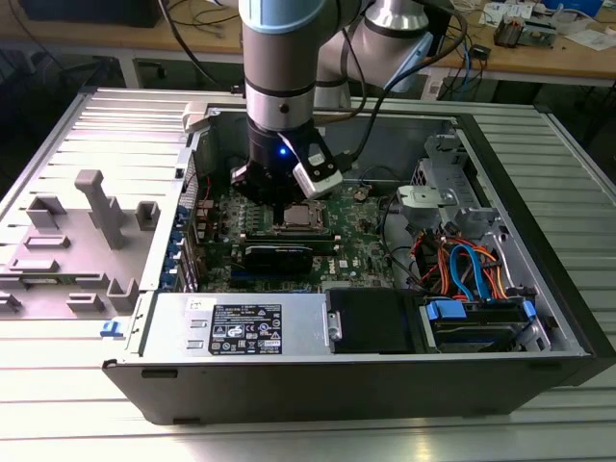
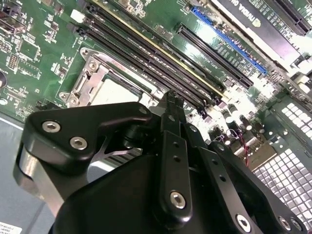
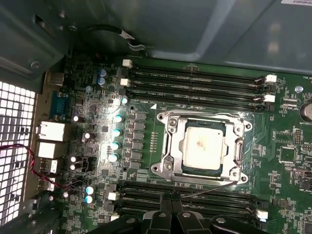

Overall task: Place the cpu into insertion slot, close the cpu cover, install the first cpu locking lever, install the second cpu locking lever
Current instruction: 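Install the second cpu locking lever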

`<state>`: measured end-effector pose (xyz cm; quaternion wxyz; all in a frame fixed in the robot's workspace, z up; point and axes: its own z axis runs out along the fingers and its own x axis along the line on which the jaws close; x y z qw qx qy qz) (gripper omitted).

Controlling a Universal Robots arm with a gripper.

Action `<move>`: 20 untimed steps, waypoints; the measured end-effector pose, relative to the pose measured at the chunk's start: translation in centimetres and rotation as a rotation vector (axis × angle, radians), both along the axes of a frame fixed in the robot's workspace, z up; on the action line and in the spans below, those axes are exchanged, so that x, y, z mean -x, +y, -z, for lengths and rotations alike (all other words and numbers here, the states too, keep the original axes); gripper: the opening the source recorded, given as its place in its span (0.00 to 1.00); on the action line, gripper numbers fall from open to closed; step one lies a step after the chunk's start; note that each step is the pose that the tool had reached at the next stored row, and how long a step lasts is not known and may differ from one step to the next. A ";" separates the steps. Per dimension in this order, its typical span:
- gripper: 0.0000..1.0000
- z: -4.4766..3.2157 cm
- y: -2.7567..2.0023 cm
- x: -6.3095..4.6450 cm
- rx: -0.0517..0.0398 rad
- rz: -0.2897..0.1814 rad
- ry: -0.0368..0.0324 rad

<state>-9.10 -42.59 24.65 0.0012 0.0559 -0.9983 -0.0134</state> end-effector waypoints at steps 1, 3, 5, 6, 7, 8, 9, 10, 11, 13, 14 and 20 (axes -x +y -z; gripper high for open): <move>0.11 0.03 0.00 0.0 -0.0013 0.000 0.0000; 0.11 0.08 0.00 0.0 -0.0034 0.000 0.0000; 0.11 0.11 0.00 0.0 -0.0049 0.000 0.0000; 0.11 0.12 0.00 0.0 -0.0054 0.000 0.0000; 0.11 0.14 0.00 0.0 -0.0061 0.000 0.0000; 0.11 0.15 0.00 0.0 -0.0067 0.000 0.0000; 0.11 0.17 0.00 0.0 -0.0072 0.000 0.0000; 0.11 0.18 0.00 0.0 -0.0080 0.000 0.0000; 0.11 0.20 0.00 0.0 -0.0087 0.000 0.0000; 0.11 0.23 0.00 0.0 -0.0101 0.000 0.0000; 0.11 0.26 0.00 0.0 -0.0114 0.000 0.0000; 0.11 0.38 0.00 0.0 -0.0165 0.000 0.0000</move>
